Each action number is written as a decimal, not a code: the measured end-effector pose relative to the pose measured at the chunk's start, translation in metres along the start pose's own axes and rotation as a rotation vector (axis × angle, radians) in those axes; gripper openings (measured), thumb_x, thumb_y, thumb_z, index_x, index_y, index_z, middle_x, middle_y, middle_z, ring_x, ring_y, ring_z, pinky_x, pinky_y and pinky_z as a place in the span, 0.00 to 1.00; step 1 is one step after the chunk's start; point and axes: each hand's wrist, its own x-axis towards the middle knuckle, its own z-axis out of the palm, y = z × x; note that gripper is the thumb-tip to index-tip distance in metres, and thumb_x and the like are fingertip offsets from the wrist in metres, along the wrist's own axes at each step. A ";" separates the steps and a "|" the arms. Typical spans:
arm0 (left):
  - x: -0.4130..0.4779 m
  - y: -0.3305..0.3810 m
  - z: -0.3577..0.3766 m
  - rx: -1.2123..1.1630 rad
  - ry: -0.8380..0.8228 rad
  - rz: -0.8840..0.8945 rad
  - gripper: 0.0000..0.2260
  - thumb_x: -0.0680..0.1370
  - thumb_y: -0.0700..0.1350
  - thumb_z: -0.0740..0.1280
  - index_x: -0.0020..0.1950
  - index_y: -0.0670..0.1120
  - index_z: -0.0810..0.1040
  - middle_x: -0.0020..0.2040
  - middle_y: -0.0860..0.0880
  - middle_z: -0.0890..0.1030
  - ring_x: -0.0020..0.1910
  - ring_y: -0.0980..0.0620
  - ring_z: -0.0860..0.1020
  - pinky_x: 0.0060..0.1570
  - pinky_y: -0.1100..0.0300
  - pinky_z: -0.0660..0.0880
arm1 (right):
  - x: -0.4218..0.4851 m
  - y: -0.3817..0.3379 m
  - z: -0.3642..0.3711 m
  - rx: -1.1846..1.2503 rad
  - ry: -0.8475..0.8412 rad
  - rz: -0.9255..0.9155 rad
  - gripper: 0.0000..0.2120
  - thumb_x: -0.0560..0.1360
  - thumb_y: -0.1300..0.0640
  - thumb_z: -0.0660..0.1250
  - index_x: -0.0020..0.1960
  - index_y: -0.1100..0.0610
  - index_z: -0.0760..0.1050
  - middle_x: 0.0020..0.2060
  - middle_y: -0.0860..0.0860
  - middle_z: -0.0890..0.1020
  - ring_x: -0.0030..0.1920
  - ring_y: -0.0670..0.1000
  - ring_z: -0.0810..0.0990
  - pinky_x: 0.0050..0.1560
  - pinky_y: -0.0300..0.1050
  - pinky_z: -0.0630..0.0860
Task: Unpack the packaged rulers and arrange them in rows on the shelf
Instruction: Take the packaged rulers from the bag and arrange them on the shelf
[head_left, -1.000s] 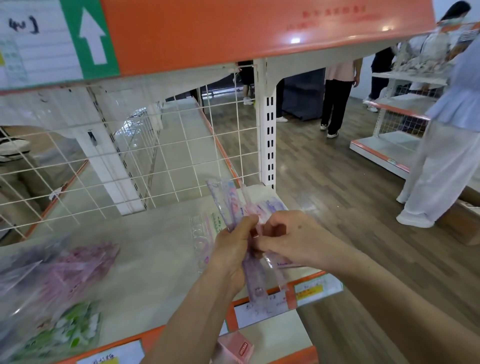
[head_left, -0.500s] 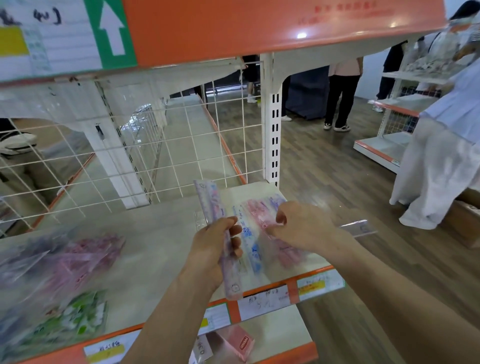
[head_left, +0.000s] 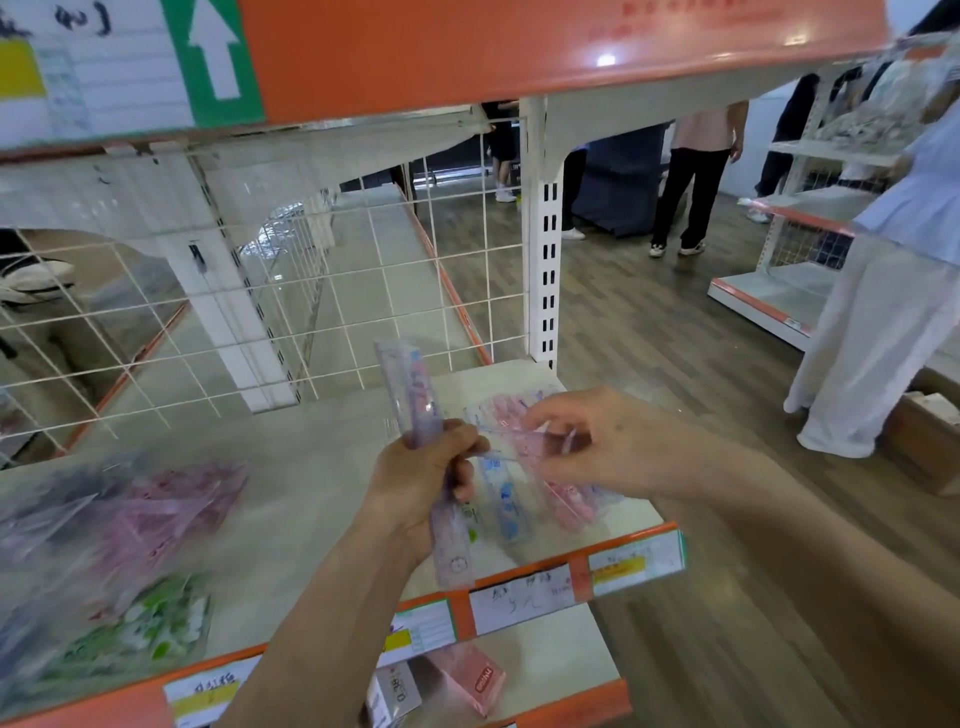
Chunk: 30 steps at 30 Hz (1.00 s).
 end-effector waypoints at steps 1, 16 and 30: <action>0.001 0.000 0.000 0.003 0.004 -0.015 0.04 0.77 0.35 0.65 0.42 0.40 0.74 0.31 0.44 0.80 0.20 0.56 0.68 0.18 0.67 0.63 | -0.003 0.004 -0.002 -0.087 0.000 -0.011 0.13 0.73 0.53 0.70 0.57 0.51 0.77 0.41 0.45 0.81 0.37 0.41 0.77 0.38 0.28 0.71; -0.002 -0.001 -0.004 0.020 -0.026 -0.161 0.04 0.79 0.41 0.61 0.50 0.42 0.73 0.31 0.45 0.79 0.22 0.53 0.68 0.19 0.66 0.64 | 0.040 0.034 0.011 -0.451 0.285 0.423 0.11 0.76 0.49 0.62 0.42 0.57 0.70 0.36 0.50 0.73 0.43 0.55 0.75 0.41 0.41 0.67; -0.007 0.001 -0.011 -0.114 -0.182 -0.123 0.02 0.78 0.37 0.63 0.49 0.40 0.75 0.37 0.41 0.83 0.26 0.49 0.79 0.24 0.62 0.75 | 0.034 0.029 0.009 -0.462 0.351 0.364 0.14 0.77 0.47 0.58 0.48 0.55 0.76 0.46 0.52 0.81 0.47 0.55 0.78 0.41 0.41 0.68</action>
